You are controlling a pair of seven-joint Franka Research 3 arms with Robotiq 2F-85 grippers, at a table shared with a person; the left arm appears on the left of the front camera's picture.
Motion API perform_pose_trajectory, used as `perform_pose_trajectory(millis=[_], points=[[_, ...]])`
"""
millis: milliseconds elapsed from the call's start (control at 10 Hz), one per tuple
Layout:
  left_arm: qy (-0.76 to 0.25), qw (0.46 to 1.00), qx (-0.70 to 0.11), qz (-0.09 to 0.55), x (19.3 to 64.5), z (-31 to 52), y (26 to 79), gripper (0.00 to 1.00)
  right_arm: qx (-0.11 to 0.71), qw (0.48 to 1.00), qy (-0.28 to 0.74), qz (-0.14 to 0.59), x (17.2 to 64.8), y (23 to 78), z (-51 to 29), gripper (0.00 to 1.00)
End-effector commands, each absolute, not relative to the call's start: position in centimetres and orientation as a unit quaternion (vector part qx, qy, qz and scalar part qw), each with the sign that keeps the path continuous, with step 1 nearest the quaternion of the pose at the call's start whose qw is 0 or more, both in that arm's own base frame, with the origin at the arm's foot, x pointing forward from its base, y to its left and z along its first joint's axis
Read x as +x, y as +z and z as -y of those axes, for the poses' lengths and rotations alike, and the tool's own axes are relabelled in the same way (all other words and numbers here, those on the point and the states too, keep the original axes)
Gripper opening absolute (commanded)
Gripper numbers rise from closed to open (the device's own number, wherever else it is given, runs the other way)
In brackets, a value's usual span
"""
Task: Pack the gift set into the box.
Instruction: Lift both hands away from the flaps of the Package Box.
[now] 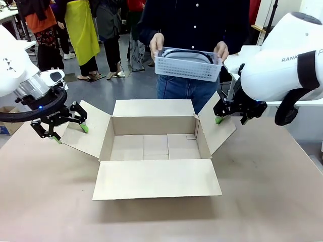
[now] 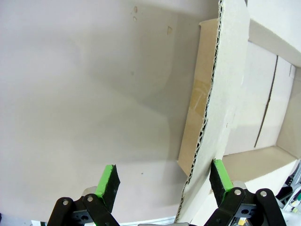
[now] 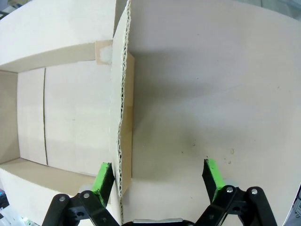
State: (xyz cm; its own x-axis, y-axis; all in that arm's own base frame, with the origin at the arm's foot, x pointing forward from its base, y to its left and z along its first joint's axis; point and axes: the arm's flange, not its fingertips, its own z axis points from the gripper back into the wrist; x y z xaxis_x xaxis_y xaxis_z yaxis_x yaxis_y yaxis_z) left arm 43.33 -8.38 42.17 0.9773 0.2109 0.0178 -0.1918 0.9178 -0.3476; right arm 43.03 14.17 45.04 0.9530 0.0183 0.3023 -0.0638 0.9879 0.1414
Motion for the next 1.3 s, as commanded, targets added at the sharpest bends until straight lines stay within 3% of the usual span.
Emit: perform_pose_trajectory(millis=[0,1200], points=[[0.109,0.98,-0.164,0.029,43.24,8.37,42.3,1.0,0.063,0.986,0.017,0.151,43.4,45.49,-14.28,1.0],[0.109,0.98,-0.164,0.029,43.24,8.37,42.3,1.0,0.063,0.986,0.017,0.151,43.4,45.49,-14.28,1.0]])
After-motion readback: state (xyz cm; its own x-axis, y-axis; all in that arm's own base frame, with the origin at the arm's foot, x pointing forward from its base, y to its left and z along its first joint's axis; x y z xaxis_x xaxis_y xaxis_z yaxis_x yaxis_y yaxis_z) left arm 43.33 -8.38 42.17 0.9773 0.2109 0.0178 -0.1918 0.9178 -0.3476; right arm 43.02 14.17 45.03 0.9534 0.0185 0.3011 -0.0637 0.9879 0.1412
